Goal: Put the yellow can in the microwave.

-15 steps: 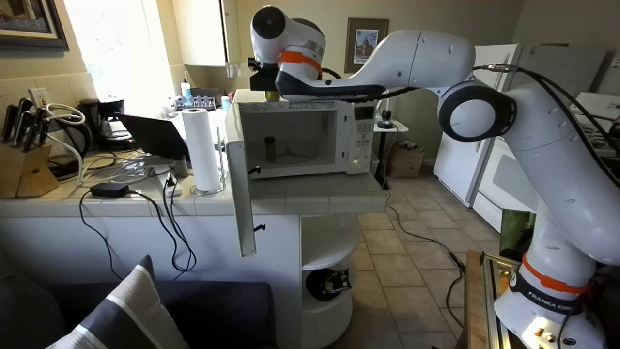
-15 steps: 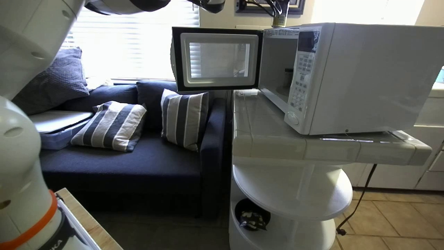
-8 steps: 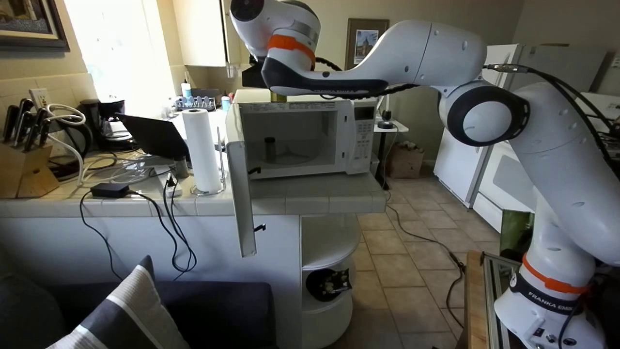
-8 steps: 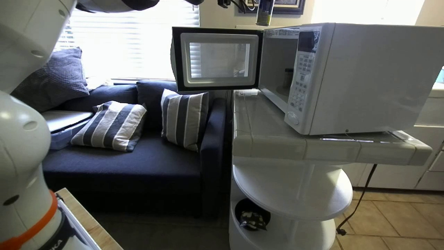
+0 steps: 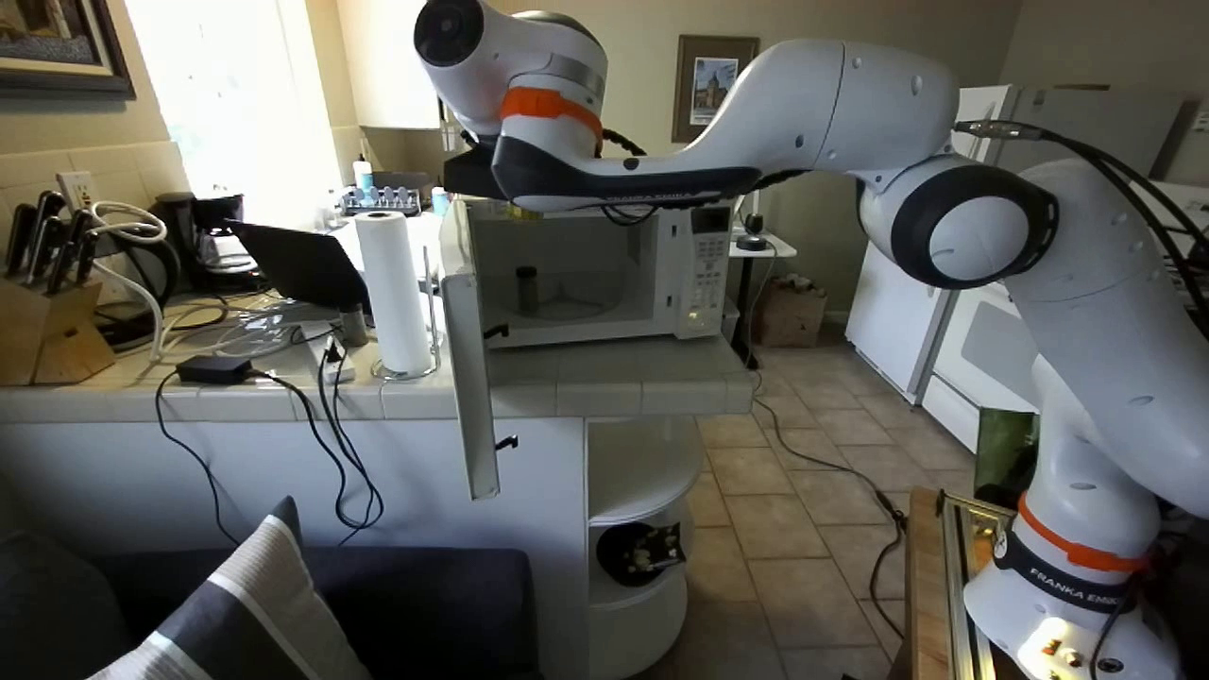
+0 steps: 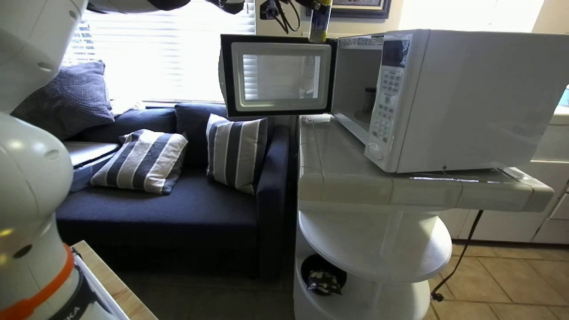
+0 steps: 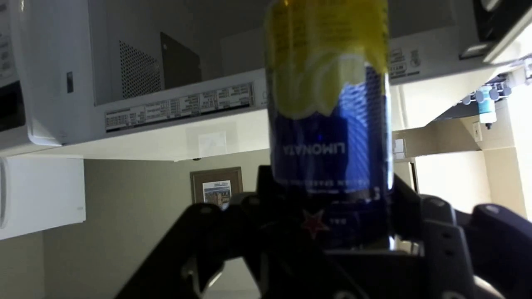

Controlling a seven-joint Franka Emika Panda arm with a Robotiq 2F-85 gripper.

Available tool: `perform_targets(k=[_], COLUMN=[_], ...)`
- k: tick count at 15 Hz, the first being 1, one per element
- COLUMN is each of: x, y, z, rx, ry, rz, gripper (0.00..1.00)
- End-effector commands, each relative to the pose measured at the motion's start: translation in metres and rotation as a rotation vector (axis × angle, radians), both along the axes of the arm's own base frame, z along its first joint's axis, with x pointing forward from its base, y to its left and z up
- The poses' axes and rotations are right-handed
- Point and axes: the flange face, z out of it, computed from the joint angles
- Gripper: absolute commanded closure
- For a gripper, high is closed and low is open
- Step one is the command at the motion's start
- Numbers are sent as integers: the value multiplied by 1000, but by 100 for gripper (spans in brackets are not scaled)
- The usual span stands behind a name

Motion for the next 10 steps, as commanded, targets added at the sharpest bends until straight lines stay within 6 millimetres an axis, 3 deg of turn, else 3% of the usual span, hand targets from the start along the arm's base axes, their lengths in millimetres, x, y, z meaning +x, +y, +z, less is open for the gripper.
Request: perform_targets(k=[1, 4, 10], x=[-10, -18, -48], y=[0, -13, -51], z=[-23, -43, -50], rx=[-32, -50, -43], ry=[0, 47, 123], rz=[26, 42, 123], gripper=[62, 62, 62])
